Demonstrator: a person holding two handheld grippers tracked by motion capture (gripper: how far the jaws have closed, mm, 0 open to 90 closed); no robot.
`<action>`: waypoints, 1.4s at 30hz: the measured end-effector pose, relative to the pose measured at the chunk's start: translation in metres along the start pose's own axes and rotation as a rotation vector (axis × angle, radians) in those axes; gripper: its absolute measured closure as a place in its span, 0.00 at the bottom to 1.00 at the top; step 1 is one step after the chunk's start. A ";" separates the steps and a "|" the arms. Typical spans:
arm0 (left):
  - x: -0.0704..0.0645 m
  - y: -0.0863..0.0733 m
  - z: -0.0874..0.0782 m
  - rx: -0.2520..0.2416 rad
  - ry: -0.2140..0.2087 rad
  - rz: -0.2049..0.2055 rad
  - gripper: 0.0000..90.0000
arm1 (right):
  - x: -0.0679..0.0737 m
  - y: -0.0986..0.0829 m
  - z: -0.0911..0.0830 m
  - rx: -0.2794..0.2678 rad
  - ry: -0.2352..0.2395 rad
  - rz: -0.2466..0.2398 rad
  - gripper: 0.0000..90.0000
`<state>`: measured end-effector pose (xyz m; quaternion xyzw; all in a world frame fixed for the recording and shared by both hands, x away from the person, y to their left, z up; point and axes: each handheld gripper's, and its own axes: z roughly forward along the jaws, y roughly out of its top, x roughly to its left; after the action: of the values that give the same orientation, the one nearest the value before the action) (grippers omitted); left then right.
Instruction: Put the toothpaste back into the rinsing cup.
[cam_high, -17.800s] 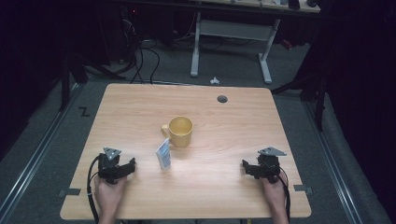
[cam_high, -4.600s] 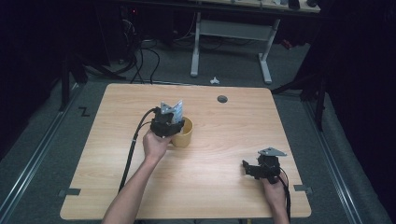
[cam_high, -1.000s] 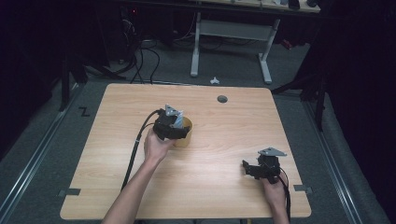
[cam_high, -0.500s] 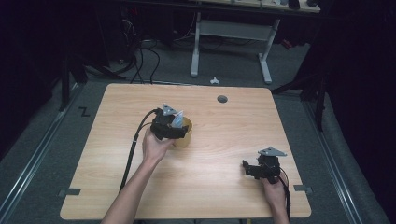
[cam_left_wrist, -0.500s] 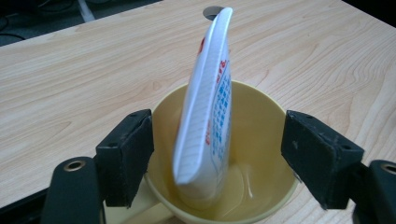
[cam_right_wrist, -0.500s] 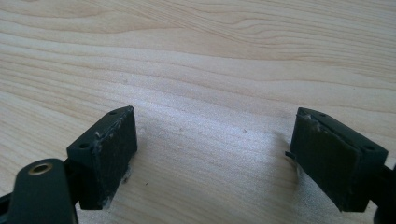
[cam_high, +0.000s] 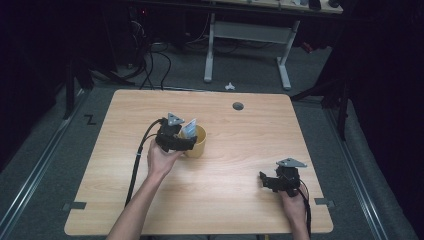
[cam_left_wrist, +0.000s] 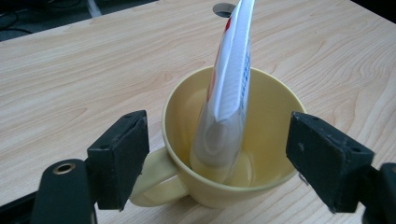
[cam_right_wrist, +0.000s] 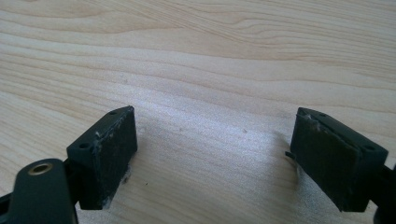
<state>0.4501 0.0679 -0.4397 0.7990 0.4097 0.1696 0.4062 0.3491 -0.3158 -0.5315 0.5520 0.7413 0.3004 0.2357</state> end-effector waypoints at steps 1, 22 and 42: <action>0.000 -0.001 -0.001 -0.001 -0.003 -0.002 0.24 | 0.000 0.000 0.000 0.000 0.000 0.000 0.17; 0.005 -0.011 -0.023 -0.044 -0.010 -0.027 0.27 | 0.000 0.000 0.000 0.000 0.000 0.000 0.17; 0.010 -0.019 -0.037 -0.066 -0.017 -0.044 0.29 | 0.000 0.000 0.000 0.000 0.000 0.000 0.17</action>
<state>0.4241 0.1012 -0.4331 0.7774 0.4180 0.1673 0.4392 0.3490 -0.3157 -0.5315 0.5520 0.7413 0.3004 0.2358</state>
